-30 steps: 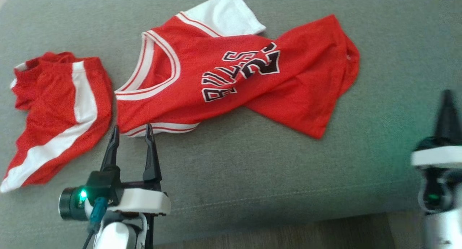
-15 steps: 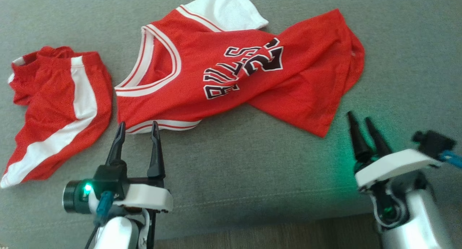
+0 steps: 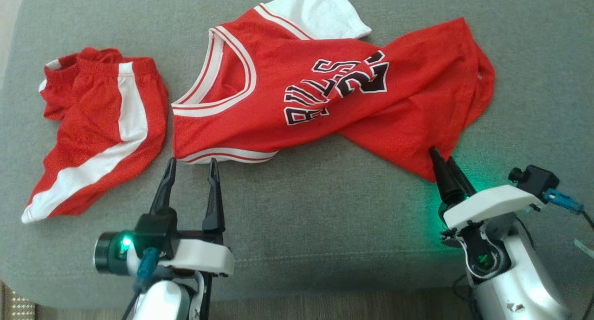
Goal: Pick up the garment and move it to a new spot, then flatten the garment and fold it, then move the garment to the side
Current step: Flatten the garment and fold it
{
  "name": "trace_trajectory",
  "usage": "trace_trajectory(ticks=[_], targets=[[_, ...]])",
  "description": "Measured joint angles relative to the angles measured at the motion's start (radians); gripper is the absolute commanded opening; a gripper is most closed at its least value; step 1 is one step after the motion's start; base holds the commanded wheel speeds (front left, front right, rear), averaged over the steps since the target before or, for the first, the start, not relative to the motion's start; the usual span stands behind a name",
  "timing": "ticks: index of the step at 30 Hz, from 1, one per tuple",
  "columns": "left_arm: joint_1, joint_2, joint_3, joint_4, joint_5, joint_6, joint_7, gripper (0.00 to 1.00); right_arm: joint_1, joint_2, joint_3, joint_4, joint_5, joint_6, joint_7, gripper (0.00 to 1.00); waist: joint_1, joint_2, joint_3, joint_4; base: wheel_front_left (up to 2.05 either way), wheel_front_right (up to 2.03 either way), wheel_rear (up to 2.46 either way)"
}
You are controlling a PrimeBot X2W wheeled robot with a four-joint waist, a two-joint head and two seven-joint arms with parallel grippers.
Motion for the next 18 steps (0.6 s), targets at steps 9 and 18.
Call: trace_trajectory(ticks=[9,18], targets=[[0.000,-0.001,-0.010,0.000,0.000,0.011,0.000,1.00,-0.009,-0.002,0.021,0.032,0.013,0.000,-0.030,0.00,0.0000,0.0000,-0.001,0.010,0.00,0.00,0.00],[0.005,-0.002,0.014,-0.003,0.000,0.013,0.000,1.00,0.009,-0.032,-0.054,-0.058,-0.035,0.000,-0.063,0.00,0.0000,0.0000,-0.013,-0.027,0.00,0.00,0.00]])
